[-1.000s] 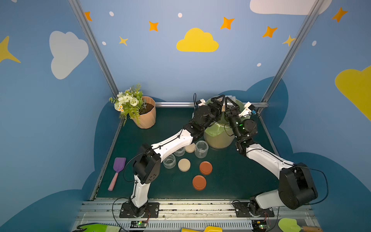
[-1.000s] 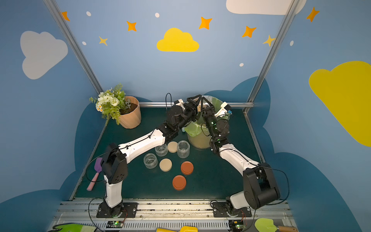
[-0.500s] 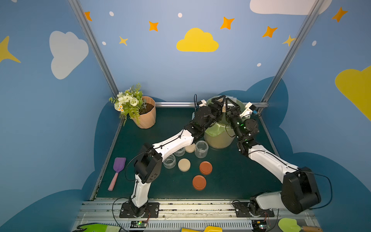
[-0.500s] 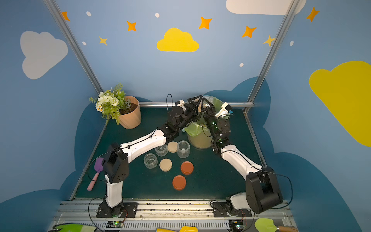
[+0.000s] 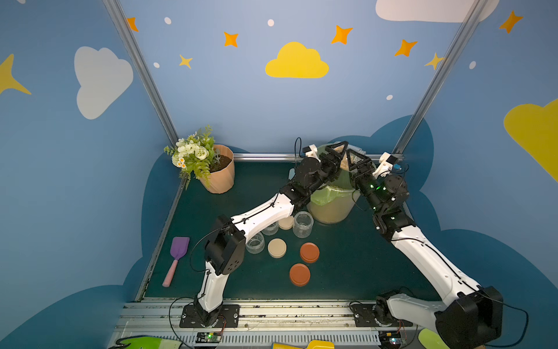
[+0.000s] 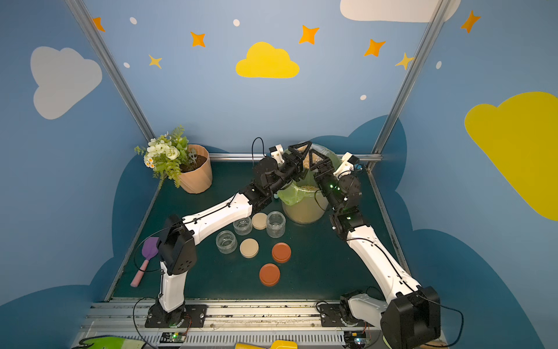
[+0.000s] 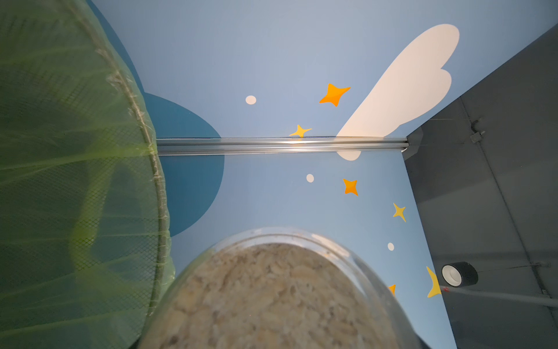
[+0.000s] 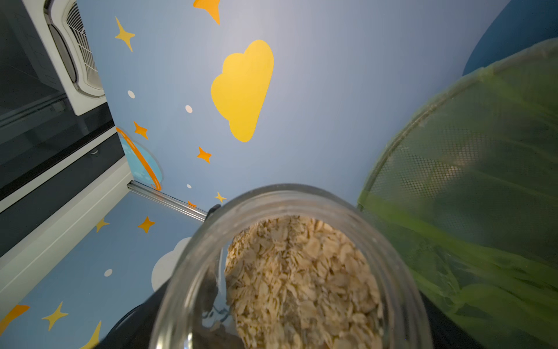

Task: Empty expired oatmeal from jars
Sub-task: Pour the expired oatmeal into the trash bin.

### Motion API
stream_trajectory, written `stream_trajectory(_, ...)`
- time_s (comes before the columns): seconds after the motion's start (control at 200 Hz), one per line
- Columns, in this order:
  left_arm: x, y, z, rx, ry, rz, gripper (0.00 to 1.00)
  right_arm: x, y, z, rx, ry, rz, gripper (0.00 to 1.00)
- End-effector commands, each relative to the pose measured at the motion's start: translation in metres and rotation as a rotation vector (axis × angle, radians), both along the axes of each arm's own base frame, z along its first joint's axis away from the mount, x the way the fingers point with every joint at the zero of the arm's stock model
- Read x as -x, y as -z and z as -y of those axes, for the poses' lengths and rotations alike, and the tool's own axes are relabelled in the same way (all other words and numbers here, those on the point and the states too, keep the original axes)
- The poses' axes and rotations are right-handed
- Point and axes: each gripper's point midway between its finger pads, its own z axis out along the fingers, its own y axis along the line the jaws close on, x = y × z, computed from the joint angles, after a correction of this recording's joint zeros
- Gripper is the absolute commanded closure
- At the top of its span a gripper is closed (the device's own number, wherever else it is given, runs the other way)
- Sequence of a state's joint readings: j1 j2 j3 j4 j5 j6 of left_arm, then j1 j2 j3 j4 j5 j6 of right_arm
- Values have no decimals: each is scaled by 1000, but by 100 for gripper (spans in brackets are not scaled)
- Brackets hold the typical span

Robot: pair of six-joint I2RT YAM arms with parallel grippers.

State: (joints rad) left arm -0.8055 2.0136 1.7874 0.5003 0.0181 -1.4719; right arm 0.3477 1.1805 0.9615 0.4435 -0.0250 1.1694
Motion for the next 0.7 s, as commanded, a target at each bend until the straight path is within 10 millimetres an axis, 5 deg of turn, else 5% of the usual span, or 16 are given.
stream_trajectory(0.0, -27, -36, -43, 68, -170, 99, 85, 7, 0, 3, 50, -5, -4, 11)
stream_trajectory(0.315, -23, -25, -38, 71, -169, 81, 93, -21, -3, -9, 20, -83, -31, 11)
stream_trajectory(0.696, -34, -28, -70, 61, -298, 67, 97, -40, 19, -7, 66, -176, -220, 11)
